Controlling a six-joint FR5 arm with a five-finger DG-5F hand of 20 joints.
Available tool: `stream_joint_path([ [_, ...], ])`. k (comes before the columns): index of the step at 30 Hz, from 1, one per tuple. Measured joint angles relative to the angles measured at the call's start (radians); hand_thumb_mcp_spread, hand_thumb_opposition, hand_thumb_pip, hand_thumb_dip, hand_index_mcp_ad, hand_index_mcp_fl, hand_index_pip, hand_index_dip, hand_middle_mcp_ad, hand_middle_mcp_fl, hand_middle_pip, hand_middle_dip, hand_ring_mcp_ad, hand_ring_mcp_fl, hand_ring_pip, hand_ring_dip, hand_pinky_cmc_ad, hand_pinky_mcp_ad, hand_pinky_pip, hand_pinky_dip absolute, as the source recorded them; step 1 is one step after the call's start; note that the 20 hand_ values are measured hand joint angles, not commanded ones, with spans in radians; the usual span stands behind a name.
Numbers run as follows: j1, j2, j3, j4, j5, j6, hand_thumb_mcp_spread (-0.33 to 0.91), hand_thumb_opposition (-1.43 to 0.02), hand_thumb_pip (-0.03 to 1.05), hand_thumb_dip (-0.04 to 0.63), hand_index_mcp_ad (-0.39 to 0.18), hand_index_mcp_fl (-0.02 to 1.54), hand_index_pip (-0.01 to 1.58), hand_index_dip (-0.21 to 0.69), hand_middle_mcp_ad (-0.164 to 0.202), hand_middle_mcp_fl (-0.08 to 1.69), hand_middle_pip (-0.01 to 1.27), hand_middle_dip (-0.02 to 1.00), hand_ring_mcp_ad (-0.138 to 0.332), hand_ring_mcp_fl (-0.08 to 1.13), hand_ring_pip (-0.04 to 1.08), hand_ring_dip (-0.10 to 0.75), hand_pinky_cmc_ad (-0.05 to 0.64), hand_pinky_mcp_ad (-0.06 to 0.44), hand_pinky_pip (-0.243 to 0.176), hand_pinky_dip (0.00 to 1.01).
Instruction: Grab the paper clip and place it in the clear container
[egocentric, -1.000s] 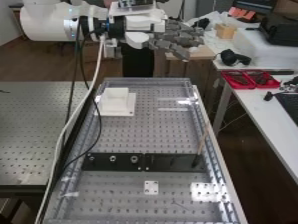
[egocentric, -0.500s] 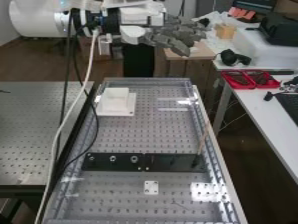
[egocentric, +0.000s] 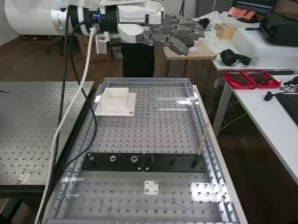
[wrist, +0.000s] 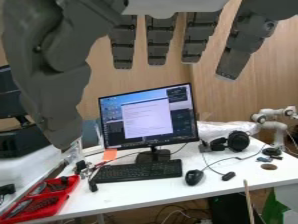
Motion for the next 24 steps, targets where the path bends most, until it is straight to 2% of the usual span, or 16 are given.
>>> stream_joint_path([
  [4,-0.007,0.0,0.003,-0.009,-0.008,-0.005,0.3,-0.76,0.53,0.22,-0.122,0.1,0.12,0.131,0.021,0.0,0.11,0.18,0.115,0.0,0.1,0.091,0.367,0.276,-0.112,0.55],
  [24,-0.017,0.015,-0.006,-0.012,-0.022,-0.022,0.3,-0.76,0.52,0.222,-0.126,0.07,0.1,0.131,0.024,0.0,0.11,0.18,0.115,0.0,0.1,0.094,0.379,0.276,-0.112,0.55],
])
